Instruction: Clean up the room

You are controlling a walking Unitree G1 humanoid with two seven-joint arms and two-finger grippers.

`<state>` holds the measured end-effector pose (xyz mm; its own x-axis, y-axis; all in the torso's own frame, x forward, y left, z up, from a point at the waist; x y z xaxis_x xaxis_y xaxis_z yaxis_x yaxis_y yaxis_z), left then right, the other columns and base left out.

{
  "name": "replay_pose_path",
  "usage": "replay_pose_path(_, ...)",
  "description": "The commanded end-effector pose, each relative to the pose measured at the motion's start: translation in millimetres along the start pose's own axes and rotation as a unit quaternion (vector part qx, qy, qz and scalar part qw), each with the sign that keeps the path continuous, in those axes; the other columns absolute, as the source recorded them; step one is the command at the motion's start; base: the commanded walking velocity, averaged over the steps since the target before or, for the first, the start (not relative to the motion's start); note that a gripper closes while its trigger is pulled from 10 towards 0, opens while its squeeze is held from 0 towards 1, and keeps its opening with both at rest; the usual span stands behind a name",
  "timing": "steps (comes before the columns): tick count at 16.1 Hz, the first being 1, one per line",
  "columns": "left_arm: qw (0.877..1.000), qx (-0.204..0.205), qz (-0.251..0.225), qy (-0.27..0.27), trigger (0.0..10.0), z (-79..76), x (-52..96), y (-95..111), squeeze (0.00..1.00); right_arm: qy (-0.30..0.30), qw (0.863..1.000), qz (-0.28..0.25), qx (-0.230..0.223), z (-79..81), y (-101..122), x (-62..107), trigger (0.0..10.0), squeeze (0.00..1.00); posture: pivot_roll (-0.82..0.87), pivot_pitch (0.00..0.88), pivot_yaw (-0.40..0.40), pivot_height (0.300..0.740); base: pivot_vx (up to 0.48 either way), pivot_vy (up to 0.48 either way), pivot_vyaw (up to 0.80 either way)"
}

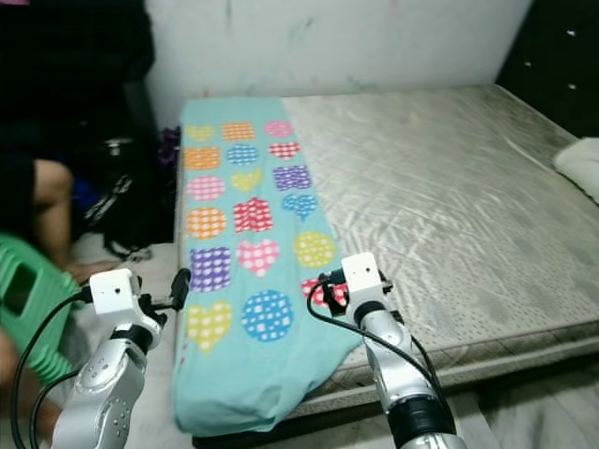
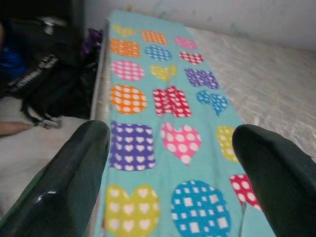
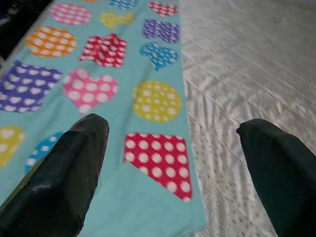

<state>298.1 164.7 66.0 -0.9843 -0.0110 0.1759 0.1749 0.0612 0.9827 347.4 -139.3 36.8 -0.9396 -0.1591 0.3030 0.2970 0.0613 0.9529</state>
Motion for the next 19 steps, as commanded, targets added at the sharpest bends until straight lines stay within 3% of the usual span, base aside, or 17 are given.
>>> replay_pose_path(1,1.0,-0.002,0.0,0.002,10.0,-1.4,-1.3,2,0.0,-0.009,1.0,-0.001,-0.006,-5.4,2,-0.1,10.0,0.0,-0.08,0.0,-0.035,0.74,0.0,0.0,-0.8)
replay_pose_path(5,1.0,-0.008,0.004,0.006,10.0,-0.6,-2.4,1,0.0,-0.013,1.0,-0.004,-0.003,-7.6,4,-0.4,10.0,0.0,-0.08,0.0,-0.034,0.74,0.0,0.0,-0.73)
replay_pose_path(14,0.999,-0.024,0.032,0.017,10.0,4.7,-1.5,-9,0.0,-0.014,0.999,-0.028,-0.013,-10.5,14,0.5,10.0,0.0,-0.08,0.0,-0.039,0.74,0.0,0.0,0.0)
replay_pose_path(19,0.997,-0.039,0.059,0.022,10.0,13.6,1.5,-18,0.0,0.021,1.0,0.009,-0.019,-11.1,-5,11.7,10.0,0.0,-0.08,0.0,-0.031,0.74,0.0,0.0,0.0)
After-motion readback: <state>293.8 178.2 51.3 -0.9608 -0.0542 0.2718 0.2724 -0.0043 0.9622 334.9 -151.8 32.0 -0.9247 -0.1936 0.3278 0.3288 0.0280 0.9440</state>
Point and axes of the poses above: a point about 5 cm out from each wrist's last joint towards the gripper, its own x axis pointing back from the gripper into the wrist, its own y axis along the axis of the wrist's last joint, z = x × y, the point moved 4 cm from there along -x, pointing out of the wrist towards the gripper, and after that the axes turned 9 degrees about -x, right-handed, at the moved point
